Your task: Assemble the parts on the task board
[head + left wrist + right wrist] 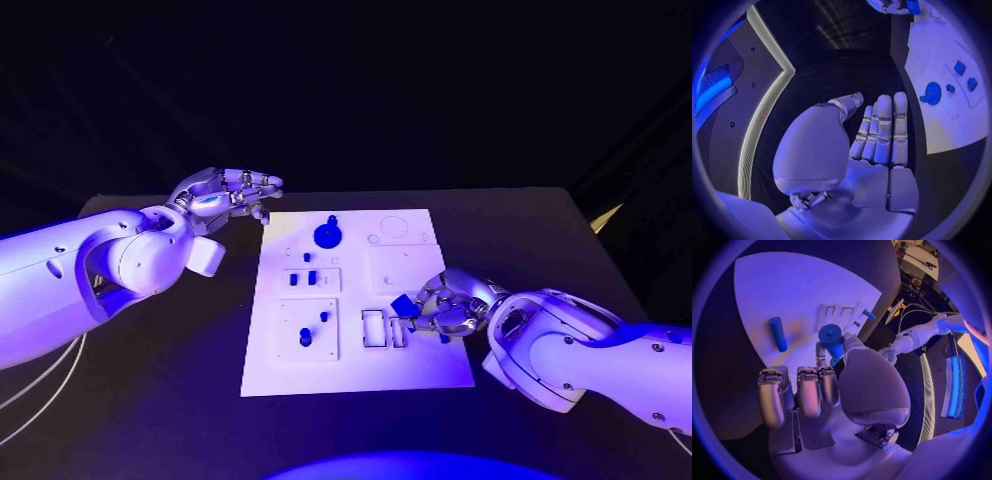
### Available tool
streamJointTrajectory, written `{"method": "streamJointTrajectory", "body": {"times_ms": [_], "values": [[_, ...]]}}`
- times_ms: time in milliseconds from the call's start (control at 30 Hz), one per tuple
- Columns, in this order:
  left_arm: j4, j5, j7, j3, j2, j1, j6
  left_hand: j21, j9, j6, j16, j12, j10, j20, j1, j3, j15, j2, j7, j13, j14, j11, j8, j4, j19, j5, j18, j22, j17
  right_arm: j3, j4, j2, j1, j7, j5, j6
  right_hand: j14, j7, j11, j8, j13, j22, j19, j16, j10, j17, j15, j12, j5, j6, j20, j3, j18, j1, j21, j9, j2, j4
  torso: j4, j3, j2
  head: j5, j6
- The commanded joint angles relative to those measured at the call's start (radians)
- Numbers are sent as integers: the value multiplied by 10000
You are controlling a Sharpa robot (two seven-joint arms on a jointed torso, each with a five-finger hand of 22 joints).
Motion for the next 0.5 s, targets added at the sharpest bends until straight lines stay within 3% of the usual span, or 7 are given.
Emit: {"method": "streamJointTrajectory", "body": {"times_ms": [33, 500], "values": [[30, 51, 65, 6, 7, 6, 150, -46, -9, -67, -36, 49, -50, -18, -14, -29, 70, 43, -19, -16, 21, 9, -34, 11, 77, 2, 144, -17, -11, 0, -23, 204, -6, -46, 647, 177, 888, -186, -52, 3, 2141, 2634, 1046, 34, 713, 1906, -70, 61, 16, 276, -101, 86, -67, 78, 44, -19, 130, 2, 0, -7, 5, 31, -32], [32, 51, 38, 5, 36, 7, 191, -46, -9, -67, -36, 49, -50, -18, -14, -29, 70, 43, -19, -16, 21, 9, -34, 11, 77, 2, 144, -17, -11, -4, -445, 1089, -114, -170, 1007, 579, 887, -206, -64, -5, 2165, 2634, 1046, 33, 735, 1905, -75, 75, -185, 460, -101, 233, -67, -584, 44, -54, 60, 4, 7, 0, 9, -5, -119]]}}
